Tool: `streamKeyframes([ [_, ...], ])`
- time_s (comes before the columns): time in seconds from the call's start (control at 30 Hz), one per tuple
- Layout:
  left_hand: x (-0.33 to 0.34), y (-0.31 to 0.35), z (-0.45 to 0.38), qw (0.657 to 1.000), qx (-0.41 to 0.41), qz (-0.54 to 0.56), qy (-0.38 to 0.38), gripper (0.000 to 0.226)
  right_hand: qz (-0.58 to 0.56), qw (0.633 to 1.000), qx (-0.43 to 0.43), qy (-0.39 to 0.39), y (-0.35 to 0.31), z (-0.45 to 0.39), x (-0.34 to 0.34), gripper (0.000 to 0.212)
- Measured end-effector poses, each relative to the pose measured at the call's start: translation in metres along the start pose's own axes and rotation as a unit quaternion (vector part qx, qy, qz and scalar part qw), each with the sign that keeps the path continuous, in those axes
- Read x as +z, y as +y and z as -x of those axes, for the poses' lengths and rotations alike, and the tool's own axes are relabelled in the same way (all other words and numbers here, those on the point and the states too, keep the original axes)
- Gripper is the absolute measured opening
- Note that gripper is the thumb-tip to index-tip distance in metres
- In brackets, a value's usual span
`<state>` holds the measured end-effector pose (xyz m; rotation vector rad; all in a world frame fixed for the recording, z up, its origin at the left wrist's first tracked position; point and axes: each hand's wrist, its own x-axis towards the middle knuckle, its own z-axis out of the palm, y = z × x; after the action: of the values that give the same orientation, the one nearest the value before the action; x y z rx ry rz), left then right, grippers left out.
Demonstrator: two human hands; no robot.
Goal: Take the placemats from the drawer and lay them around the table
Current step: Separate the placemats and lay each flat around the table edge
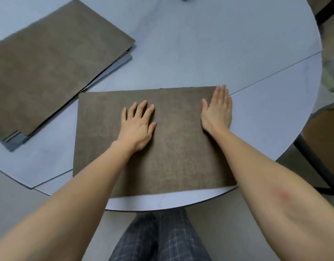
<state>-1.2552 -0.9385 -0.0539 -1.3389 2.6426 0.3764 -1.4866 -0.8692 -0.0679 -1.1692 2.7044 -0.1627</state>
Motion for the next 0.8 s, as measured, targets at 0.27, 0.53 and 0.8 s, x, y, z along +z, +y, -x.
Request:
streamKeyframes([
  [0.27, 0.004, -0.015, -0.032, 0.994, 0.106, -0.029, 0.020, 0.063, 0.012, 0.983, -0.182, -0.021, -0.064, 0.053, 0.027, 0.062],
  [0.53, -0.004, -0.088, 0.002, 0.981, -0.186, 0.035, 0.042, 0.075, 0.041, 0.981, -0.187, -0.030, -0.069, 0.049, 0.024, 0.062],
  [0.8, -0.007, -0.081, 0.037, 0.948, -0.303, 0.082, 0.061, 0.072, 0.045, 0.965, -0.254, -0.041, -0.095, 0.085, 0.022, 0.064],
])
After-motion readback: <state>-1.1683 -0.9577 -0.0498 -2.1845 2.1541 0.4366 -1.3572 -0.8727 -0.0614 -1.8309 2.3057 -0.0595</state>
